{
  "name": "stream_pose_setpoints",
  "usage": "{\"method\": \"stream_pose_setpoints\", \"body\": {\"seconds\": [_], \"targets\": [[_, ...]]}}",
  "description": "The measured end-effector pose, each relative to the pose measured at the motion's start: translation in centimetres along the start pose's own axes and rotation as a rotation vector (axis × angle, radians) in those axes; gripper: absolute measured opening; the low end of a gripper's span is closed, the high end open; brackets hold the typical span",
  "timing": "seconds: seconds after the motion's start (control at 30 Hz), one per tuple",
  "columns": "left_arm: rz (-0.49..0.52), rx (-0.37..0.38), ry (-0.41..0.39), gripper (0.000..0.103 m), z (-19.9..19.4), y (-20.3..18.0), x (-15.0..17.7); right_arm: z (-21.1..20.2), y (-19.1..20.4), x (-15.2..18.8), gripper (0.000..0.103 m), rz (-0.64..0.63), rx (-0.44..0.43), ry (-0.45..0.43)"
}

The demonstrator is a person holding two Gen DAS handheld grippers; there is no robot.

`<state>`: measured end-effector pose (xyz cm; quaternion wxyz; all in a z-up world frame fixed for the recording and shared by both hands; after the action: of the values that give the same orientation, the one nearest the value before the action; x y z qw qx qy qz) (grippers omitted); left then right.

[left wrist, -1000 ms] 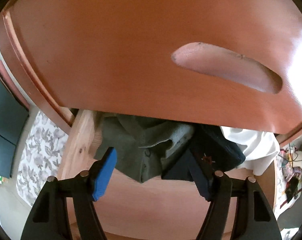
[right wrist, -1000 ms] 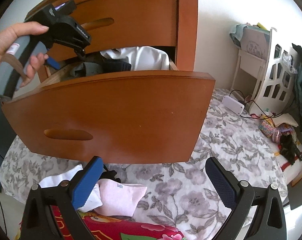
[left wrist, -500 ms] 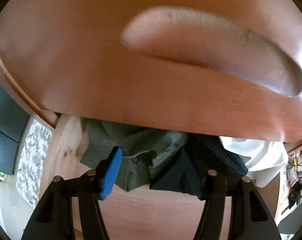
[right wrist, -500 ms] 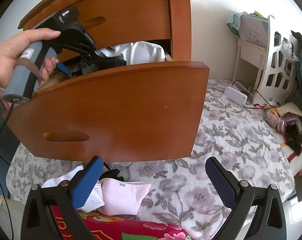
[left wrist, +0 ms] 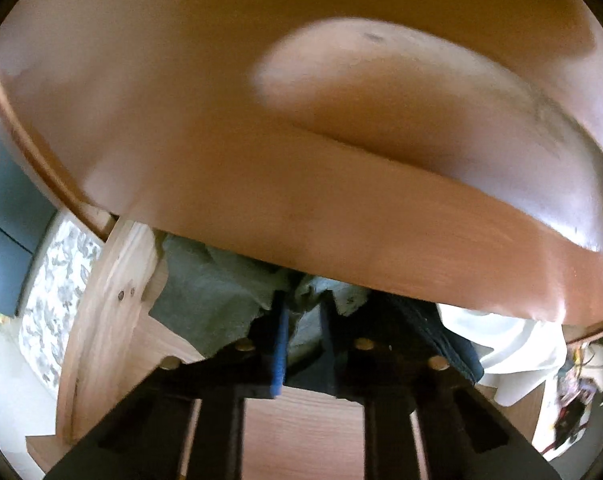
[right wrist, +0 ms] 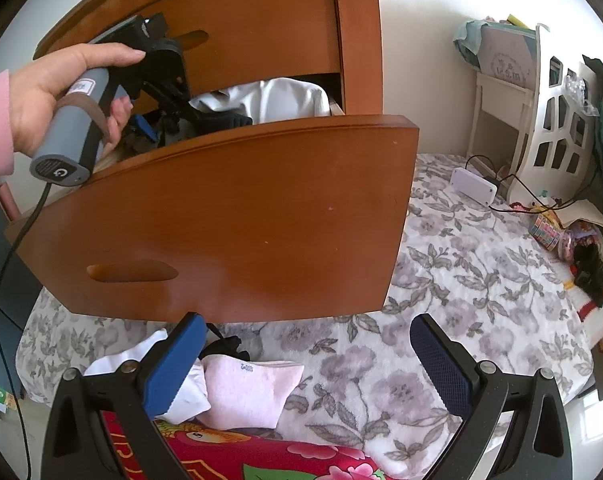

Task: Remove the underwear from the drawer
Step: 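Close the left gripper on the grey sock in the drawer, then lift the grey sock up out of the drawer with the left gripper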

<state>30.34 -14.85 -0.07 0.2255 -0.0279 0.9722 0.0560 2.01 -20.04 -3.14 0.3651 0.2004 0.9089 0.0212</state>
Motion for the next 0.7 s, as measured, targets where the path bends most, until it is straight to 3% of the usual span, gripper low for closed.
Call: {"method": "stream_pose_setpoints", "body": {"seconds": [0.7], "targets": [[-0.016, 0.157, -0.034, 0.007, -1.0, 6.3, 2.6, 0.1, -0.3, 0.0, 0.103, 0.019, -0.001, 0.005]]}}
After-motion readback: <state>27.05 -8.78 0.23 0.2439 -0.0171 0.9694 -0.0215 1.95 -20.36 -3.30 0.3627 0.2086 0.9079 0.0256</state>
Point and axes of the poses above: each gripper's, at about its wrist camera, not at the fingertips, and z roughly the way its jaws point, y to its left, x to its underside, the point moved 5 cm from there along z, roughly the way its jaws point, and after that the axes turned 10 degrees about -x, right-handed, at the moved point
